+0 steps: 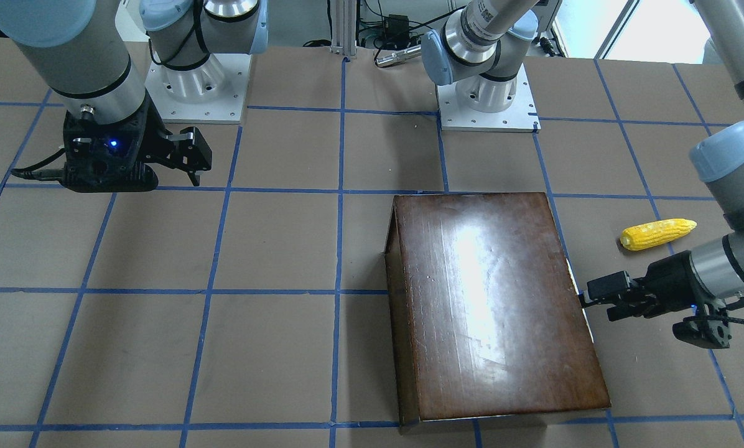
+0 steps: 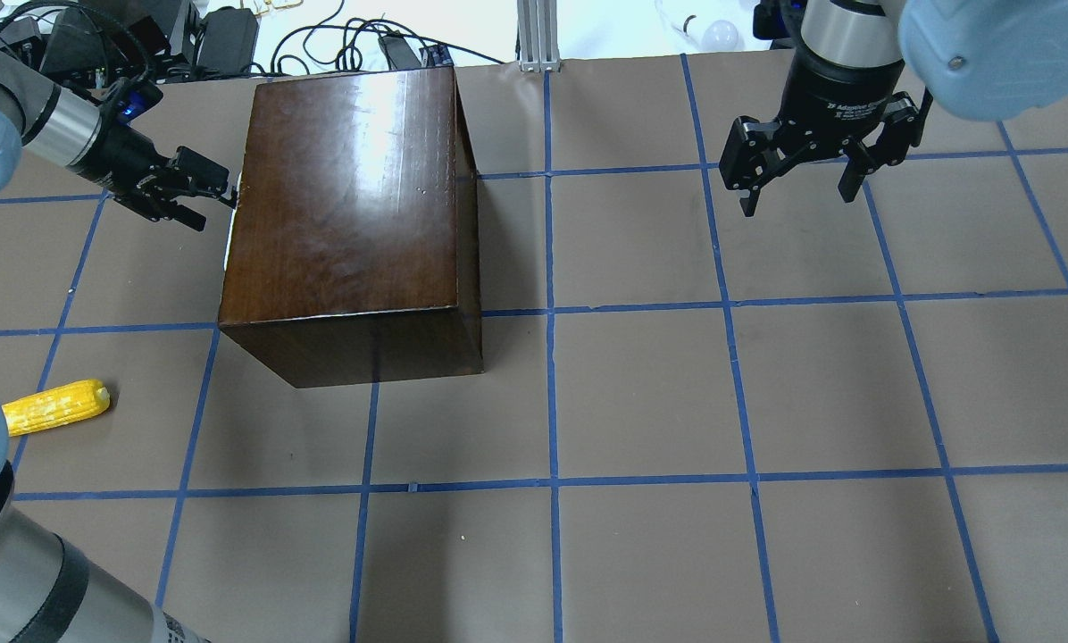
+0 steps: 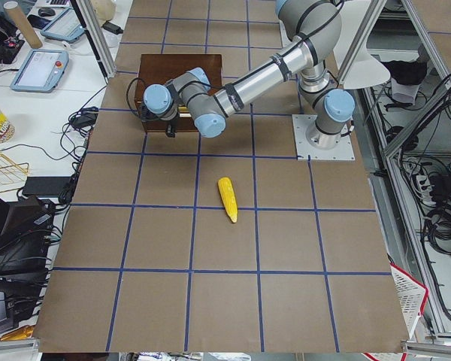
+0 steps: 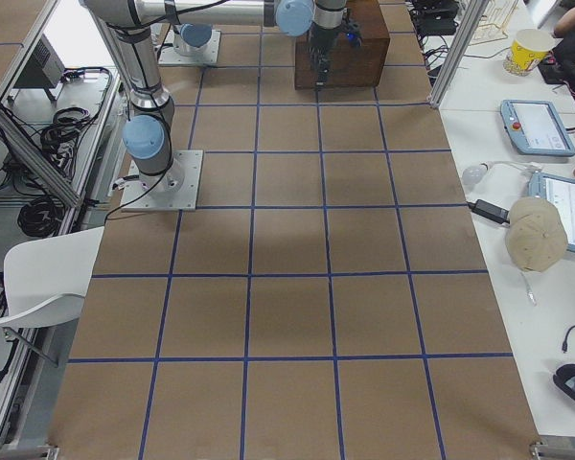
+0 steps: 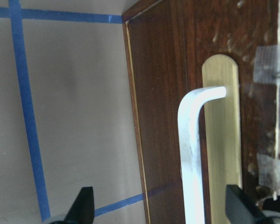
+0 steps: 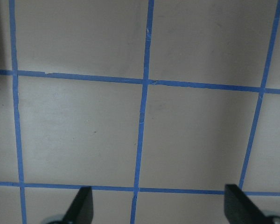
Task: Open drawer and put corn inside
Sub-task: 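Lower the left gripper onto the white drawer handle and close it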
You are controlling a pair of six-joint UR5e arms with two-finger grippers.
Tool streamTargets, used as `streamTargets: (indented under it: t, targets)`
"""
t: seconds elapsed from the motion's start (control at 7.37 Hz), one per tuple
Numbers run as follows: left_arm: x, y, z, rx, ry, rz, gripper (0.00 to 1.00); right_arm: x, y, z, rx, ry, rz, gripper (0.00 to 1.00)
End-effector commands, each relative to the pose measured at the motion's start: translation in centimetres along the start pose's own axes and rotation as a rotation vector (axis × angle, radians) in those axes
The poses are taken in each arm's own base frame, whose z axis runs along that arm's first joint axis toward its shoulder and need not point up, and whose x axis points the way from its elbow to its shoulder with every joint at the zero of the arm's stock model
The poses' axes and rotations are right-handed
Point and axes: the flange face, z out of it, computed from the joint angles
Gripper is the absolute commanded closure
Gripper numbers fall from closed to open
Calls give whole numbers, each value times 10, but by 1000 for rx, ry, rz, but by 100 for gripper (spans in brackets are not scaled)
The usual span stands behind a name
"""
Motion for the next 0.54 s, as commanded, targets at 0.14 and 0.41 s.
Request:
streamTargets:
  t: [0.14,0.41]
  targets:
    - [-8,-2,13,-14,9,-7,0,0,0,0,0,0,1,0]
    - [-9,-2,13,-18,3,-8,0,0,0,0,0,0,1,0]
